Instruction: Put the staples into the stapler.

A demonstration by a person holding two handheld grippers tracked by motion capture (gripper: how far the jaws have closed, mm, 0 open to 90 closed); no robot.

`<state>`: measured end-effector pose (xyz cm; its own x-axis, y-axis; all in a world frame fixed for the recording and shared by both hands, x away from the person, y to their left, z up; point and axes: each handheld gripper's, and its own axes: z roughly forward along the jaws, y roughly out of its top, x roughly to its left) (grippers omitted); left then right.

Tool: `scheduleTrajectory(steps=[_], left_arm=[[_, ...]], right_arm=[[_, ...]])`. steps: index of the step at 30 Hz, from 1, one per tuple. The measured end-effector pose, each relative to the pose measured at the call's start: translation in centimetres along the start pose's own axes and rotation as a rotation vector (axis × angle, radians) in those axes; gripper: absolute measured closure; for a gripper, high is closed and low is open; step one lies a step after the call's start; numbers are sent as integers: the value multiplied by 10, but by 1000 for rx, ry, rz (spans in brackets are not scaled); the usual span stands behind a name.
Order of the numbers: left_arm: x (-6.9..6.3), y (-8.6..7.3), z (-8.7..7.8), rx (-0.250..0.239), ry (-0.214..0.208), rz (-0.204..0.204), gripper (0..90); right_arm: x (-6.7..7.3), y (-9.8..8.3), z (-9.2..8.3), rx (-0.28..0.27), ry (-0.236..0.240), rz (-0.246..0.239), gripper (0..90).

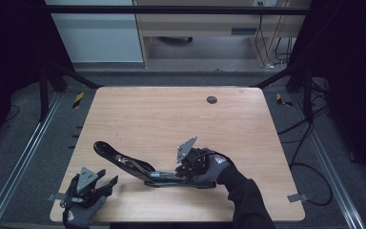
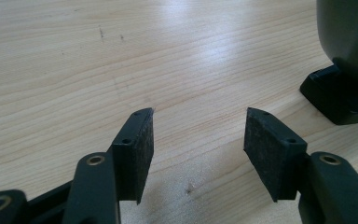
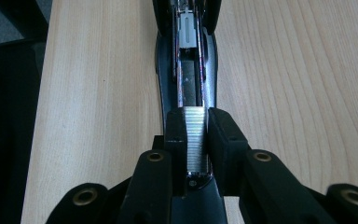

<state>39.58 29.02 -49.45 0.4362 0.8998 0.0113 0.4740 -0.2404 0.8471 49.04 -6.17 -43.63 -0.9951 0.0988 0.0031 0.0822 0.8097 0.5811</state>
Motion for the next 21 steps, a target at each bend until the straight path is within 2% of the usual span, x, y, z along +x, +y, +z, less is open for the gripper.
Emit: scheduleTrajectory(steps=[5,14,21], left_arm=[[0,0,0,0,0,0,421],[0,0,0,1,1,3,422],[0,0,-1,-8,1,0,421]], right_arm=[[0,0,-1,6,0,13,772],[-1,0,-4,-17,-12,29,752],[-2,-1,-10,-53,-58,70,750]])
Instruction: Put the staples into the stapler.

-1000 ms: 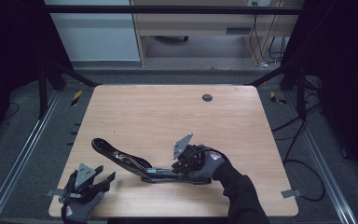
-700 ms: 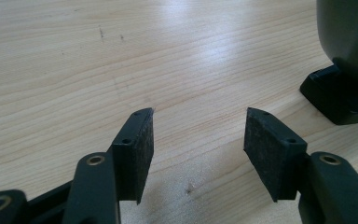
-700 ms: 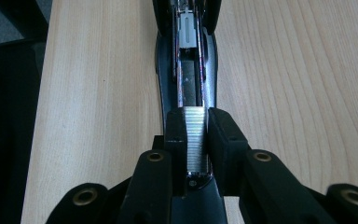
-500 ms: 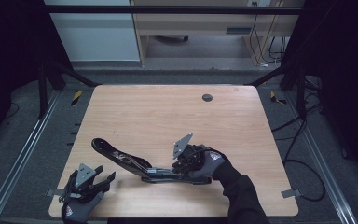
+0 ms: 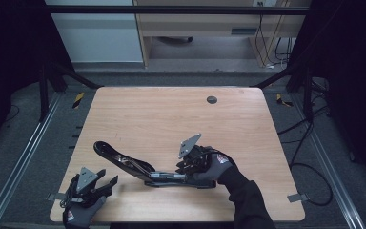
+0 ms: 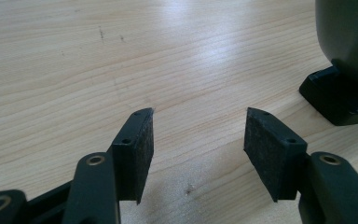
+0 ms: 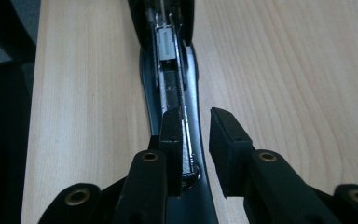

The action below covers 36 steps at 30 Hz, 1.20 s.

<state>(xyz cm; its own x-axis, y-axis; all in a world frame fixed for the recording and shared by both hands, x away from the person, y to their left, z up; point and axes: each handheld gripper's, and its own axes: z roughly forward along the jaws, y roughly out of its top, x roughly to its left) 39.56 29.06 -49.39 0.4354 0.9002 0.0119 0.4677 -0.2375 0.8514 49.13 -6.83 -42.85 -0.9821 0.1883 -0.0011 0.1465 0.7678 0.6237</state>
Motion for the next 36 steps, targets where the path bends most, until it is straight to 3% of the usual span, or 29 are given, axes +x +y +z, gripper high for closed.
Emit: scheduleTrajectory(steps=[5,11,12,13,14,15,17,18,19,20,24,25,36], left_arm=[[-1,0,-1,-6,-9,-3,418],[-1,2,-3,-24,-25,-17,414],[-1,2,-3,-24,-25,-17,413],[-1,2,-4,-31,-31,-24,412],[-1,2,-4,-31,-31,-24,412],[-1,2,-4,-36,-36,-28,411],[-1,3,-5,-37,-37,-26,409],[-1,4,-5,-44,-41,-30,407],[-1,4,-5,-44,-41,-30,406],[-1,4,-6,-50,-47,-31,404],[-1,6,-8,-65,-55,-37,399],[-1,6,-8,-66,-57,-40,395],[-2,14,-17,-105,-86,-50,370]], right_arm=[[0,-3,-4,-30,-46,52,746],[-1,-10,-18,-99,-160,140,720],[-1,-10,-18,-99,-160,140,720],[0,-16,-24,-143,-200,188,721],[0,-16,-24,-143,-200,188,721],[0,-22,-28,-173,-238,225,721],[0,-25,-30,-184,-251,235,721],[1,-33,-35,-221,-282,275,715],[1,-33,-35,-221,-282,275,715],[2,-41,-38,-238,-321,303,699],[5,-51,-43,-266,-368,336,687],[6,-60,-46,-282,-398,365,683],[21,-103,-45,-325,-498,462,633]])
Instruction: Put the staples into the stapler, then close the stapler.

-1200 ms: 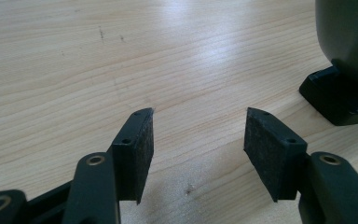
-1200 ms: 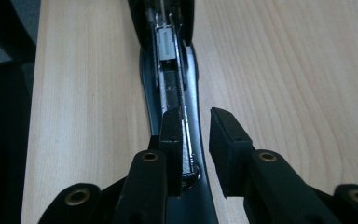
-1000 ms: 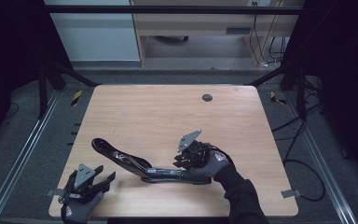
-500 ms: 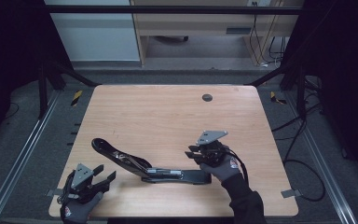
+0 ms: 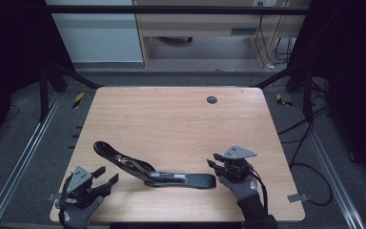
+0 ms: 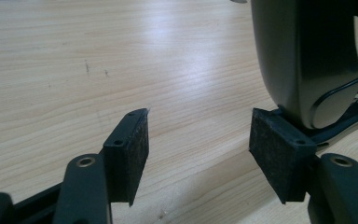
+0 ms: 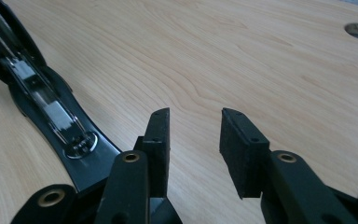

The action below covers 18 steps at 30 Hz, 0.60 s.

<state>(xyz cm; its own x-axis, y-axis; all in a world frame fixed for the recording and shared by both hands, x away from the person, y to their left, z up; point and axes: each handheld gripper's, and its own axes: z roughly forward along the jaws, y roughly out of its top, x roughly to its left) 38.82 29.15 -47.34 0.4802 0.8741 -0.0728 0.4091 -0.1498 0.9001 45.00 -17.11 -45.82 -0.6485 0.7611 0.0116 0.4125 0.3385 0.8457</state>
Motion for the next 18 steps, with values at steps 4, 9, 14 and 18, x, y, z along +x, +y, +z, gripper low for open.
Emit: scheduleTrajectory(steps=[4,9,14,18], left_arm=[[-2,4,-3,-11,-12,-4,359],[-6,7,-5,-17,-26,3,351],[-11,12,-8,-26,-37,18,342],[-16,16,-12,-30,-47,32,337]], right_arm=[[-2,-10,-2,-2,-20,30,631],[-2,-23,-2,5,-39,50,651],[-2,-26,-3,0,-46,66,696],[0,-29,-6,5,-37,76,711]])
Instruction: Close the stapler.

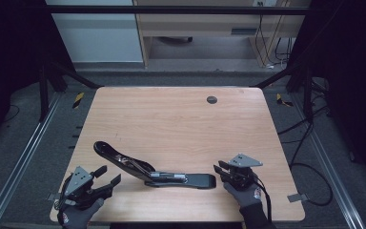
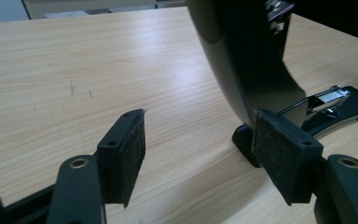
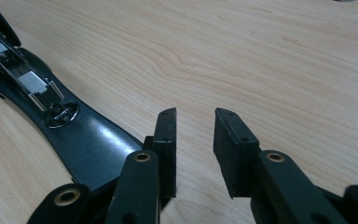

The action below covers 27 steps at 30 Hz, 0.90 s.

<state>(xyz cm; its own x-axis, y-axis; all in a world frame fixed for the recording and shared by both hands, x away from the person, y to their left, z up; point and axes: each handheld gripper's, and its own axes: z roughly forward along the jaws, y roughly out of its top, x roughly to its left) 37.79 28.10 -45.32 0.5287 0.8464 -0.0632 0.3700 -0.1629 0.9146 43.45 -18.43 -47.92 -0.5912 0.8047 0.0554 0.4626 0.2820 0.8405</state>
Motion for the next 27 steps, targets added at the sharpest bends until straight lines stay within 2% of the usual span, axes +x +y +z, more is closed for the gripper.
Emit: scheduleTrajectory(steps=[10,15,18,23,27], left_arm=[[-8,10,-7,-21,-12,22,321],[-11,16,-9,-33,-17,27,314],[-12,19,-10,-38,-17,28,313],[-9,26,-12,-49,-7,30,311],[-7,38,-13,-77,0,35,310]], right_arm=[[5,-6,2,31,23,-1,757],[8,-7,1,33,36,-7,874],[9,-7,0,38,40,-8,900],[11,-8,0,50,47,1,900],[12,-8,1,53,56,-7,900]])
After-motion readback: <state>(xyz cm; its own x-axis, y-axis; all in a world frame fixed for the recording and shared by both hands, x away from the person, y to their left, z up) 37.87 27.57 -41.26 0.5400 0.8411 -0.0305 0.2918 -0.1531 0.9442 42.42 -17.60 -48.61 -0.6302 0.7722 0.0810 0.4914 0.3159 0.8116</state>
